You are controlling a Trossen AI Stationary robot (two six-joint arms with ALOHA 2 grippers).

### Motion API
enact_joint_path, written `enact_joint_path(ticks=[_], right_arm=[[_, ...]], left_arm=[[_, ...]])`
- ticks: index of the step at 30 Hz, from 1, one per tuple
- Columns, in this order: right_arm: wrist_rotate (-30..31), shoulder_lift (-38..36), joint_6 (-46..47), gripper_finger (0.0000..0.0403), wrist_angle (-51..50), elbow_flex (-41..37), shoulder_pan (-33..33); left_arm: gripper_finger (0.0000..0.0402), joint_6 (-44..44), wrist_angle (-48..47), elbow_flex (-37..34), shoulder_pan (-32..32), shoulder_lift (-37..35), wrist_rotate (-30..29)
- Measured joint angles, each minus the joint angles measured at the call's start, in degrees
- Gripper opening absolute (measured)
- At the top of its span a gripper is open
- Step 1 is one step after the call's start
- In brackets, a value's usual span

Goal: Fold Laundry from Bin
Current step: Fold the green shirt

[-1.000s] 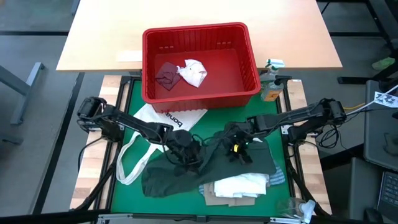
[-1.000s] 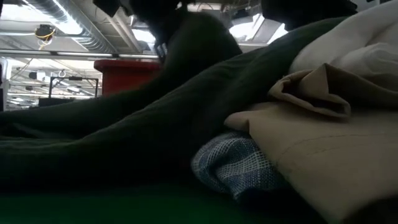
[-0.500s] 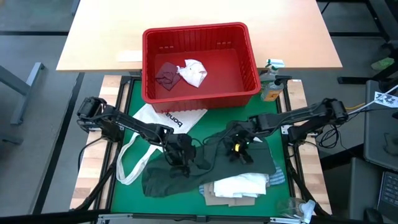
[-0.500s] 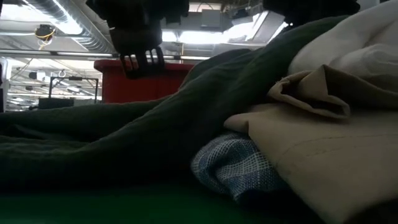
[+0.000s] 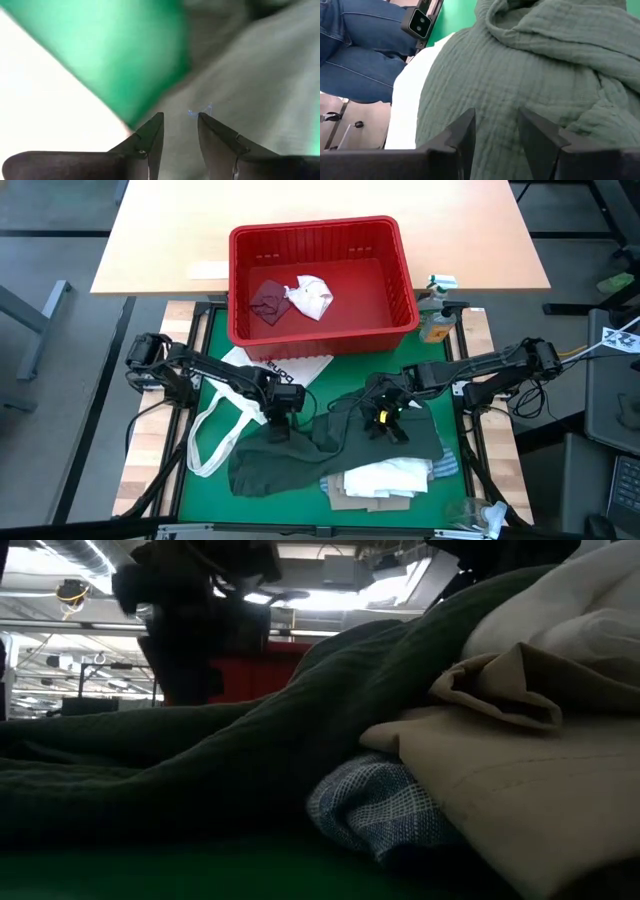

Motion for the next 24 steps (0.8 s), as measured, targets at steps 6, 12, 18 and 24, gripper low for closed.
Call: enact_joint_path(ticks=[6, 12, 18, 24], right_arm=[[0.02, 0.0, 0.04, 0.0147, -0.03, 0.0, 0.0], [0.07, 0.0, 0.04, 0.0147, -0.07, 0.0, 0.0], [0.11, 0.0, 0.04, 0.0147, -0.07, 0.0, 0.0], [0.12, 0.0, 0.04, 0.0147, -0.05, 0.0, 0.0]], left_arm=[[0.0114, 6.08, -1.35, 0.0, -0.13, 0.44, -5.9], [0.0114, 6.63, -0.73, -1.5, -1.75, 0.67, -5.93], [0.0114, 6.2, 1.81, -5.16, -3.13, 0.72, -10.68], [0.0114, 6.24, 4.0, -6.52, -3.07, 0.72, -9.99]])
